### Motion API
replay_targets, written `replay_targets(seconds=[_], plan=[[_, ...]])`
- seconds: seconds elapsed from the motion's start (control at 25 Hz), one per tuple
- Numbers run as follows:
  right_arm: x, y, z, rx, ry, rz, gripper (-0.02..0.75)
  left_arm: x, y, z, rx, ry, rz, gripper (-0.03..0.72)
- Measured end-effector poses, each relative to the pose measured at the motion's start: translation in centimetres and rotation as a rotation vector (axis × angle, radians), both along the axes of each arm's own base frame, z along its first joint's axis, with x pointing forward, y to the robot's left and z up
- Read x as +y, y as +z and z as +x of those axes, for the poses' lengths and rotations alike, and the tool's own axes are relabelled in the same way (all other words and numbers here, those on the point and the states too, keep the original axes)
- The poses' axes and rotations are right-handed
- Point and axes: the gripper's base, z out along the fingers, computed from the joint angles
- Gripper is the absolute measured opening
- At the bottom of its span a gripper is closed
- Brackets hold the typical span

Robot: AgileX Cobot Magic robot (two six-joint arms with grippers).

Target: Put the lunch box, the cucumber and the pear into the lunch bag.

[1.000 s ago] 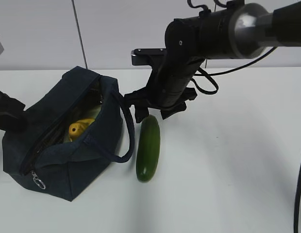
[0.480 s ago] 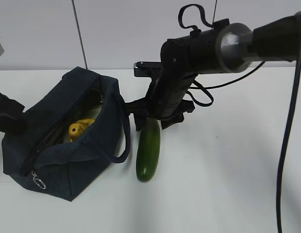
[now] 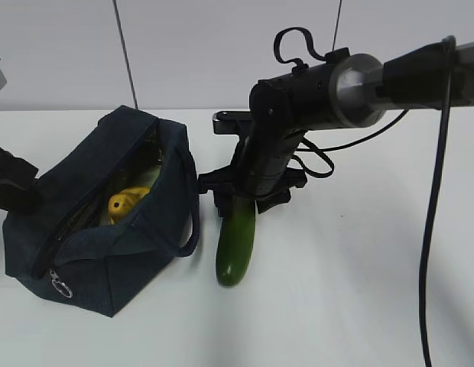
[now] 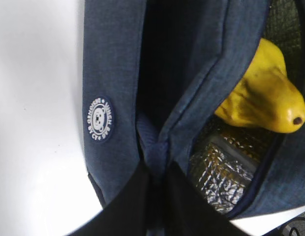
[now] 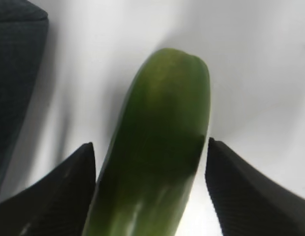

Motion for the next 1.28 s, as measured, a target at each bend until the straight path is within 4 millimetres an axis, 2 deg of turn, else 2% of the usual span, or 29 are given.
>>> replay_targets(seconds=[0.36,0.76,0.88,0.96,1.28], plan=[[-0.8,-0.2,0.1,-0.008,0.033,-0.112,0.541,0.0,0.0,0.0,0.005,-0.001,-0.002,0.008],[-1.3,-1.2,-0.5,0.075,0.029,-0.175,0.54,-0.1,0.0,-0.1,0.011,0.001,-0.011,0.007],[-1.3,-1.2,-0.5,0.077,0.026,-0.172,0.506,-0.1,0.0,-0.1,0.012,0.001,-0.012,0.007],[-1.3,-1.2,-0.5,0.079,0.025,-0.17,0.457,-0.1,0.0,-0.1,0.013,0.001,-0.013,0.007],[-1.4,-1.2,-0.6,0.094,0.024,-0.179,0.425,-0.1,0.0,-0.1,0.014,0.001,-0.014,0.007]])
